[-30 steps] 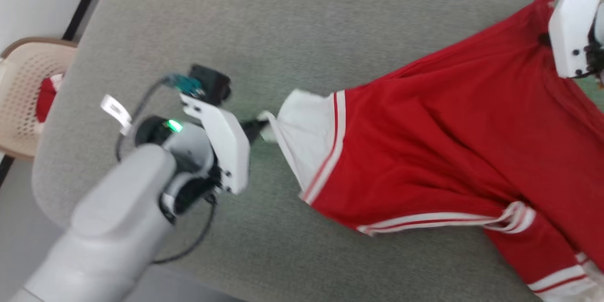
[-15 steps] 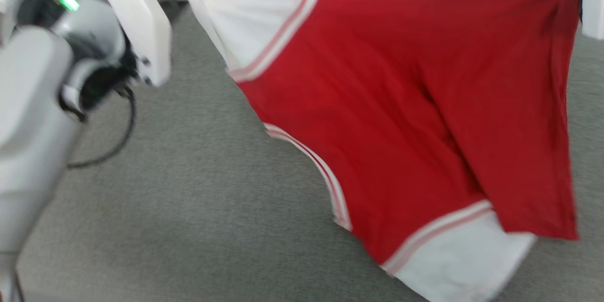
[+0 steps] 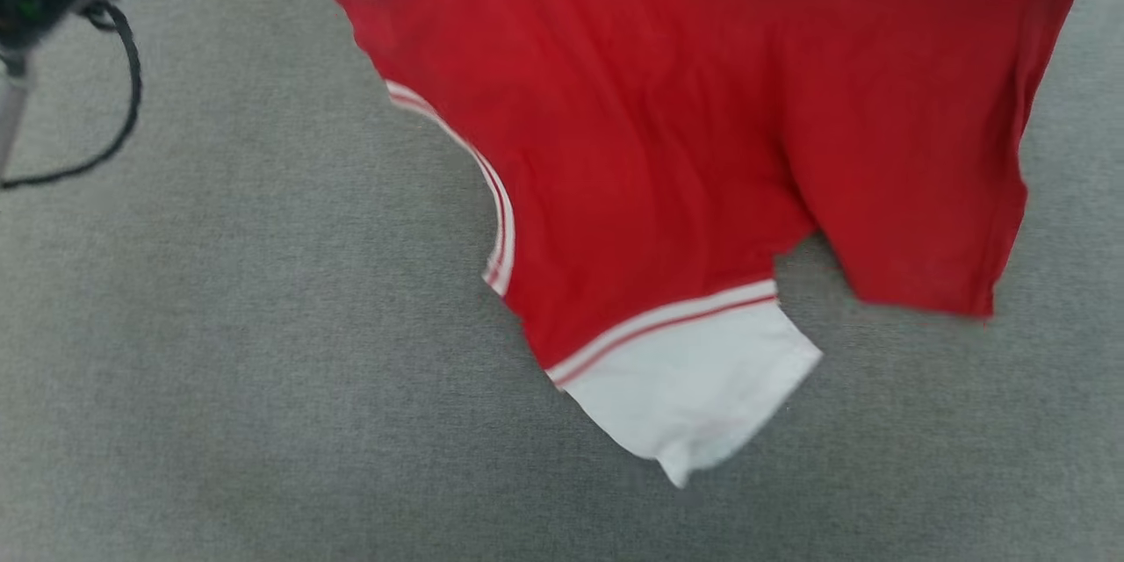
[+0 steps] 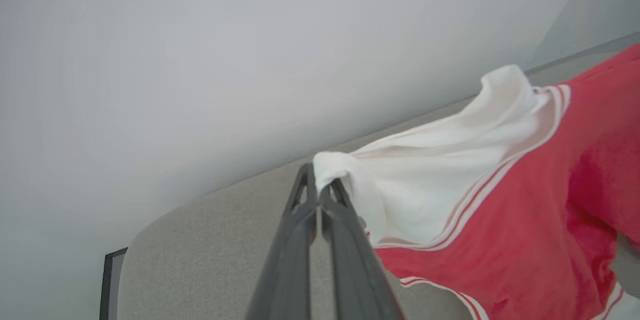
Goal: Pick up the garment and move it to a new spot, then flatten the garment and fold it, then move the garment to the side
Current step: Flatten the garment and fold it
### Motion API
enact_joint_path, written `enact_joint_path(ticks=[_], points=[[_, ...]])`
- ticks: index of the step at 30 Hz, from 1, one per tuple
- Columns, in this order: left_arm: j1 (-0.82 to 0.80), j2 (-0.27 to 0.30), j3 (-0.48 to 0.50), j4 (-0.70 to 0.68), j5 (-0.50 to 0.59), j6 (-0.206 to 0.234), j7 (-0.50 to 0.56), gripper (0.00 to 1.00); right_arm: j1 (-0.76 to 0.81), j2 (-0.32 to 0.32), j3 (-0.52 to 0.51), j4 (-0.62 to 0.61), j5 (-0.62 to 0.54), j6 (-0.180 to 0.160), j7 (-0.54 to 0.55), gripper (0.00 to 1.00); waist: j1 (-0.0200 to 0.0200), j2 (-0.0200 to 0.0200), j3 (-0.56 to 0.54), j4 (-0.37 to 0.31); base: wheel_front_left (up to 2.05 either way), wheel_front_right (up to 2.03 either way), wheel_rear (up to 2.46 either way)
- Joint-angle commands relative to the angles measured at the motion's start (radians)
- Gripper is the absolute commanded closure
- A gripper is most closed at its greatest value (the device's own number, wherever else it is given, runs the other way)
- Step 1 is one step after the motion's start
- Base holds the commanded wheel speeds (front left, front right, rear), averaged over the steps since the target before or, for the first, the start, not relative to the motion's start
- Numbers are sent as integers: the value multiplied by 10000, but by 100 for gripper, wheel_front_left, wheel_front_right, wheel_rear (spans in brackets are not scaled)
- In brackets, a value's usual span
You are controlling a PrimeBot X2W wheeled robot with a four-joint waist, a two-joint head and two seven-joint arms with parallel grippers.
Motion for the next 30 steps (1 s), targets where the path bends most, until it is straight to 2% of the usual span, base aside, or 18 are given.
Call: enact_joint_path(ticks=[1, 8, 14, 19, 26, 28, 30], points=[[-296, 24, 51, 121, 215, -35, 88, 100, -64, 23, -193, -92, -186, -7, 76, 100, 0, 0, -57, -98, 0, 0, 0], [-1195, -263, 37, 733, 285, -85, 97, 100, -91, 492, -944, -216, -826, -7, 293, 100, 0, 0, -14, -298, 0, 0, 0], [-2339, -824, 164, 1758, 893, 101, -1240, 100, -924, 1427, -1538, 728, -2125, -7, -536, 100, 0, 0, 494, -463, 0, 0, 0], [-3633, -1277, 278, 2864, 1675, 309, -3375, 100, -2085, 2315, -1857, 2205, -3522, -7, -2573, 100, 0, 0, 1011, -529, 0, 0, 0], [-5050, -1678, 250, 3972, 2938, 679, -7264, 100, -3482, 3082, -2526, 4134, -5955, -7, -7019, 100, 0, 0, 1413, -382, 0, 0, 0], [-5219, -1792, 137, 4224, 3223, 559, -8285, 100, -3637, 3234, -2671, 4740, -6533, -7, -7767, 100, 0, 0, 1455, -306, 0, 0, 0], [-5044, -1932, 31, 4649, 3195, 233, -8600, 100, -3565, 3540, -2731, 5367, -6687, -7, -8041, 100, 0, 0, 1444, -242, 0, 0, 0]])
